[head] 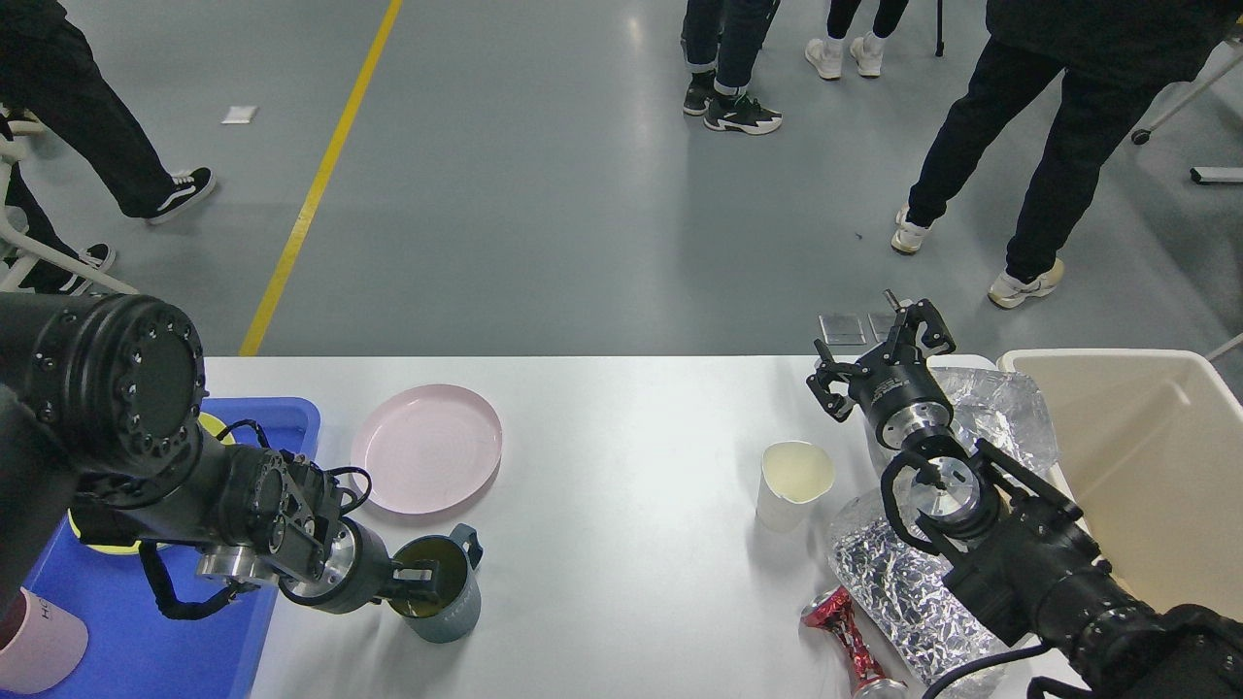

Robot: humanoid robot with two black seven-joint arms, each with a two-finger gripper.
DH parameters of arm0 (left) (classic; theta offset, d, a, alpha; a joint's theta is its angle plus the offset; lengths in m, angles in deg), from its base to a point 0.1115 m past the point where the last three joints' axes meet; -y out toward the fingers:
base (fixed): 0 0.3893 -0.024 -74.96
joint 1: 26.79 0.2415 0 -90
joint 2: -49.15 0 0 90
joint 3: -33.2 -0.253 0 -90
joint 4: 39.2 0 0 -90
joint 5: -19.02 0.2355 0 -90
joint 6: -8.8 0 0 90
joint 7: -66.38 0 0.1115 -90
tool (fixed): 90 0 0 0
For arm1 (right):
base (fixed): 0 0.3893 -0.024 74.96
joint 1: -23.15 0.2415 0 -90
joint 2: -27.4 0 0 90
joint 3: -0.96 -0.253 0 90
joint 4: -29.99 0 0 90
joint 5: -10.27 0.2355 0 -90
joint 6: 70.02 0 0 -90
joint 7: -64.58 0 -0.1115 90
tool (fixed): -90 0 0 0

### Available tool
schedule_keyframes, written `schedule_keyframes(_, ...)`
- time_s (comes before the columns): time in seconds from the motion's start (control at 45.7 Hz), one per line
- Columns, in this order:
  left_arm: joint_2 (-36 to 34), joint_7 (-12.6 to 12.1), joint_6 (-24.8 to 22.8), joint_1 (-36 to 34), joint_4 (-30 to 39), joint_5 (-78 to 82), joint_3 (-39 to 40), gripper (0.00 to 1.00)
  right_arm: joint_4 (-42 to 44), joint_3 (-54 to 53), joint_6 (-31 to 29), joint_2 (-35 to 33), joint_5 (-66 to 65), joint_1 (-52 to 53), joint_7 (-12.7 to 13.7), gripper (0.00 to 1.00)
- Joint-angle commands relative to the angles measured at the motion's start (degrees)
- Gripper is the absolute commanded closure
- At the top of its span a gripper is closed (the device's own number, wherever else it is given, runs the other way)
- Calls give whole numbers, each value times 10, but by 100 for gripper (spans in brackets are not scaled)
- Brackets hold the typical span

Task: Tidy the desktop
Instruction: 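Lower the left gripper onto the teal mug and grasp it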

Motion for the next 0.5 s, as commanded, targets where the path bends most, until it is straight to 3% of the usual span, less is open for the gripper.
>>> schedule_keyframes(0.0,1,1,2,2,0,2,1,83,0,0,0,0,0,0,0,0)
schedule_keyframes(0.131,2,1,3,2,0,2,1,100,0,0,0,0,0,0,0,0)
schedule_keyframes(0.481,1,1,14,-1,1,2,0,100,0,0,0,0,0,0,0,0)
